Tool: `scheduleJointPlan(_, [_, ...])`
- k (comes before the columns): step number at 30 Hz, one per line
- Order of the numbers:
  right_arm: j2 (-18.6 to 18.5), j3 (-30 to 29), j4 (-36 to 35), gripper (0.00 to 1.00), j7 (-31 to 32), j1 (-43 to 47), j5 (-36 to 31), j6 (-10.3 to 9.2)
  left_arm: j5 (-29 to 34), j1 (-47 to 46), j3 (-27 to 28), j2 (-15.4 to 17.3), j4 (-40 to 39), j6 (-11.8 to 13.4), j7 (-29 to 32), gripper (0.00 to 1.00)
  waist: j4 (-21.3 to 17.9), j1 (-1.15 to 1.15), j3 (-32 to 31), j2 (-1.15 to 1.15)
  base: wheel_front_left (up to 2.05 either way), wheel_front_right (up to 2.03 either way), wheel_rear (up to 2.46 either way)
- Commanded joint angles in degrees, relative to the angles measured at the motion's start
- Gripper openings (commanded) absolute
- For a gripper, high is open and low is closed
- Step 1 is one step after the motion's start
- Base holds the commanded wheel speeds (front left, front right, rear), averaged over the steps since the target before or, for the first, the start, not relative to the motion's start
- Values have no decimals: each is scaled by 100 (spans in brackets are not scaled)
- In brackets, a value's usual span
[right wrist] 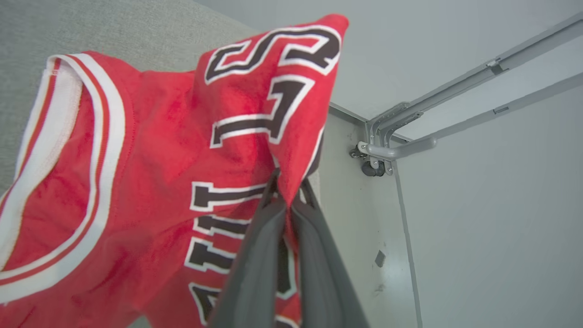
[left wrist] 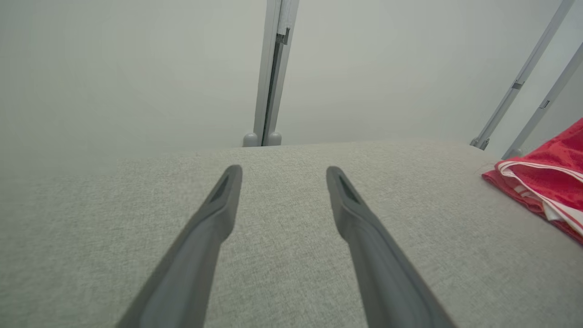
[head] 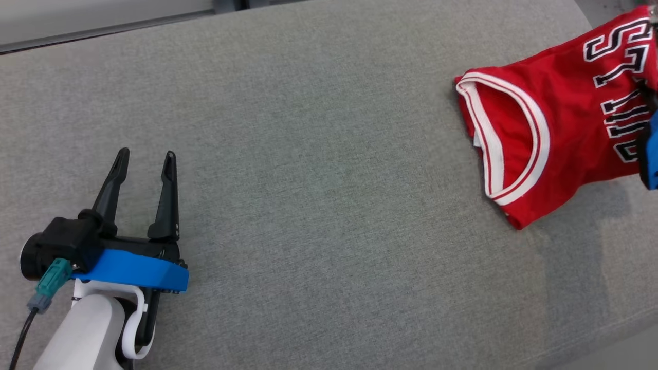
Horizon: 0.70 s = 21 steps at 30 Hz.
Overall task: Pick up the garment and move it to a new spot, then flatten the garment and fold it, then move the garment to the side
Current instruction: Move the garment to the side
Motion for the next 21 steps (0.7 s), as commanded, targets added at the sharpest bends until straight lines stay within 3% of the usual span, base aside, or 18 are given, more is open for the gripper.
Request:
scheduleJointPlan(1, [-9, -149, 170, 0, -243, -158, -70, -3, 48, -127, -3, 68, -31, -19, 41, 100, -64, -1, 103, 0, 0, 0, 0])
scheduleJointPlan(11, [188, -461, 824, 0, -1289, -500, -605, -2, 131, -286, 6, 297, -274, 32, 248, 100, -200, -1, 478, 0, 0, 0, 0])
scheduleJointPlan(17, [326, -776, 1239, 0, -1562, -610, -1030, -3, 153, -293, -26, 362, -402, 61, 330, 100, -151, -1, 568, 0, 0, 0, 0])
scheduleJointPlan(18, [354, -830, 1293, 4, -1581, -600, -1101, -2, 146, -282, -27, 368, -410, 57, 334, 100, -142, -1, 562, 0, 0, 0, 0])
scheduleJointPlan(19, [370, -885, 1312, 36, -1640, -592, -1163, -3, 139, -266, -36, 361, -410, 58, 334, 100, -128, -1, 546, 0, 0, 0, 0])
scheduleJointPlan(20, [382, -968, 1341, 100, -1720, -583, -1214, -3, 128, -245, -44, 350, -397, 63, 328, 100, -111, -1, 517, 0, 0, 0, 0])
scheduleJointPlan(21, [394, -1042, 1392, 100, -1791, -566, -1245, -3, 113, -219, -53, 325, -379, 70, 315, 100, -91, -1, 480, 0, 0, 0, 0])
